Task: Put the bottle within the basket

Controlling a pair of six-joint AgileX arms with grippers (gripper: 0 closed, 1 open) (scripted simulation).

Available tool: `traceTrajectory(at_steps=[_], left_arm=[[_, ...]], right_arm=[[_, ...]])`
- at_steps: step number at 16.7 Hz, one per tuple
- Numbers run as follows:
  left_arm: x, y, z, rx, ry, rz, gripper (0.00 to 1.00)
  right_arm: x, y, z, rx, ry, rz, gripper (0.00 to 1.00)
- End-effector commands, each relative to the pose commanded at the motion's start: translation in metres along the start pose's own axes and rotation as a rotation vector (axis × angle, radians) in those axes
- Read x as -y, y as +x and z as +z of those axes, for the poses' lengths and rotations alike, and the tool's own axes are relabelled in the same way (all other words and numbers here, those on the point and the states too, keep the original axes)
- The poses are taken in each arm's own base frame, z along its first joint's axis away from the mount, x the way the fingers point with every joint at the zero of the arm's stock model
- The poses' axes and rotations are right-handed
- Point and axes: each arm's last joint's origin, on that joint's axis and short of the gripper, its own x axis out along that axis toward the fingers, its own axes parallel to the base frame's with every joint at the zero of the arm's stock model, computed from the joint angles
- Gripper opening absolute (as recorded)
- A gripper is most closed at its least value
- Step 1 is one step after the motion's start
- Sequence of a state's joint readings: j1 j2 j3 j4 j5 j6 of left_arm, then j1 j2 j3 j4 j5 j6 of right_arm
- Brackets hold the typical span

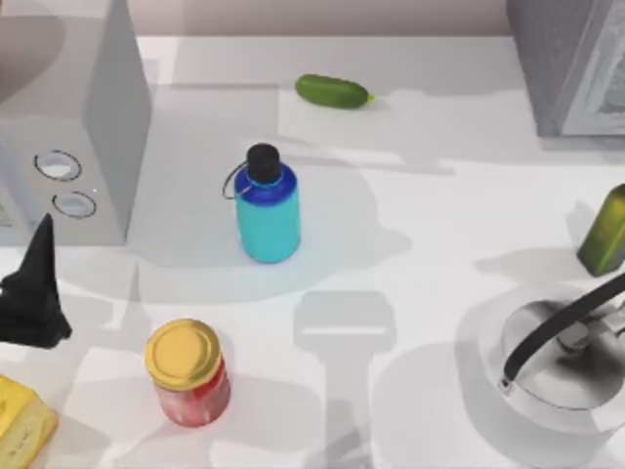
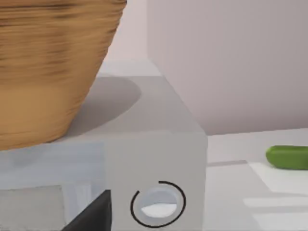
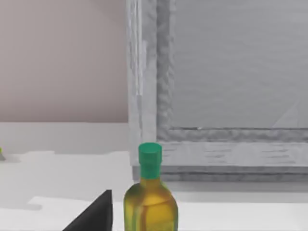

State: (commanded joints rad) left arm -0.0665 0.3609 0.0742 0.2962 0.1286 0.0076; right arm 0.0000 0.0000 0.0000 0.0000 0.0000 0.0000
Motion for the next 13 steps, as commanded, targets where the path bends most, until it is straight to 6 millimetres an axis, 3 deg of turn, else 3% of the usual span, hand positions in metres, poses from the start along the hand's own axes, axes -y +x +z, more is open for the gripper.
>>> traceTrajectory(at_steps=[7, 13], left_arm=[[0.011, 0.075, -0.002, -0.053, 0.003, -0.255, 1.00], [0.025, 0.143, -0.046, -0.033, 0.040, -0.435, 1.00]], right_arm=[[0.000, 0.000, 0.000, 0.000, 0.000, 0.000, 1.00], [0.000, 0.000, 0.000, 0.000, 0.000, 0.000, 1.00]])
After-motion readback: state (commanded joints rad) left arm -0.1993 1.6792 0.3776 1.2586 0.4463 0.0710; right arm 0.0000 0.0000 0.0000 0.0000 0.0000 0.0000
